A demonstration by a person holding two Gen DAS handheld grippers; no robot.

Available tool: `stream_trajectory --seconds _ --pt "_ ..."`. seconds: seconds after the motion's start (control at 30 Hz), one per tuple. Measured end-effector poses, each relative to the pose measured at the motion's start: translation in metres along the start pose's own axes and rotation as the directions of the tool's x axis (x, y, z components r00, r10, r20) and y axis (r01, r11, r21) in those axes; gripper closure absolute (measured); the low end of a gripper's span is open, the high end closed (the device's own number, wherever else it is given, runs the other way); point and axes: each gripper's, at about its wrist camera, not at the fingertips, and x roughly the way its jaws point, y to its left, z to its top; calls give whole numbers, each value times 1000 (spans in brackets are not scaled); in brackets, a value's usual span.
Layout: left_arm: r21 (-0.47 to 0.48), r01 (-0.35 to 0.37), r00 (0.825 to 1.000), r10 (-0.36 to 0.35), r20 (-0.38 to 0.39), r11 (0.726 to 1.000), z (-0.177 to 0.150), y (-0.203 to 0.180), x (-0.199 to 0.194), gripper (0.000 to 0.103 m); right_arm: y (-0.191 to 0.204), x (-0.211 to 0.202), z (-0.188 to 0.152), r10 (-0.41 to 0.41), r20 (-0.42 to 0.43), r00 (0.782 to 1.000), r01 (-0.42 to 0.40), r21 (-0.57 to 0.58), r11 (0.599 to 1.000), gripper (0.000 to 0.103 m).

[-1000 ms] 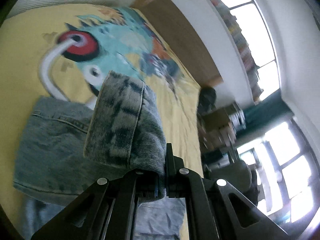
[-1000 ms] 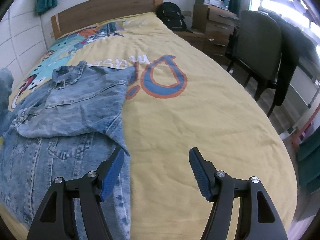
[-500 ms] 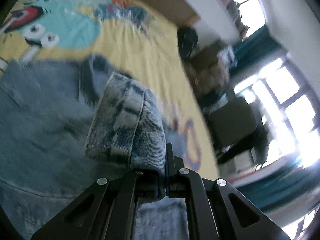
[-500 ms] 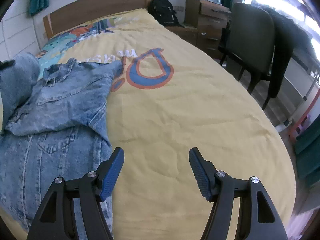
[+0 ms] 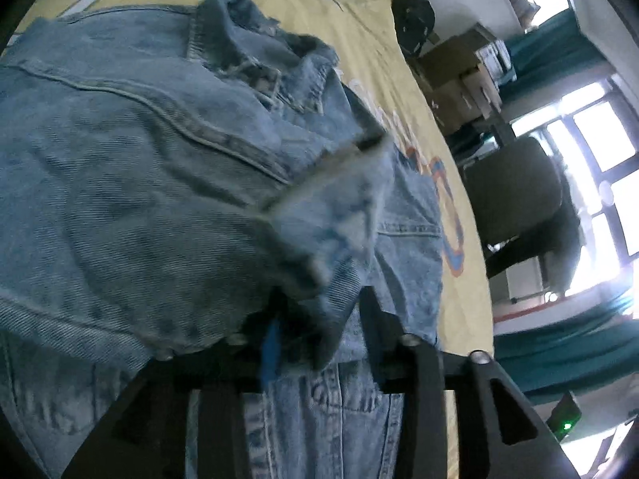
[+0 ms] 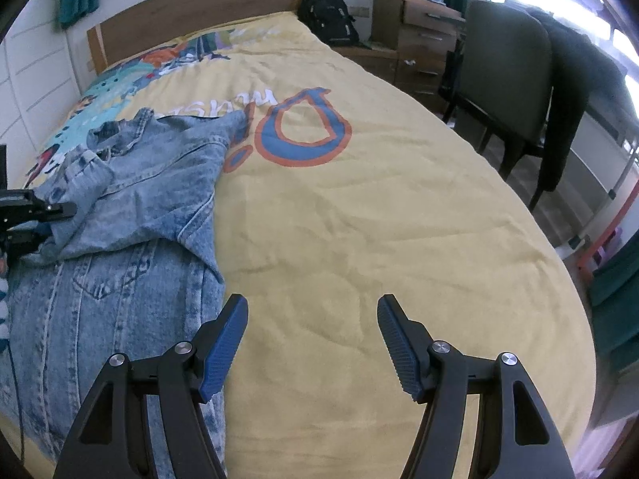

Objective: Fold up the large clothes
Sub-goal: 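Lower the sleeve onto the jacket and open the left gripper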

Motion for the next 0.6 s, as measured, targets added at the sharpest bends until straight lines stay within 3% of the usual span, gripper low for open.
stream_trajectory --seconds 0.2,0.33,0.43,0.6 --pt "-45 -45 998 47 39 998 12 5 -11 64 4 0 2 10 3 1000 -10 -8 1000 34" --pt "-40 32 999 -33 -40 999 6 -12 11 64 8 -2 4 14 7 1000 -14 -14 1000 34" --pt "5 106 987 -105 -118 994 -5 -30 19 64 11 -3 7 12 11 1000 -11 -21 1000 34" --pt "154 19 996 -6 -87 988 -15 -46 1 64 19 -5 16 18 25 1000 -17 -34 999 34"
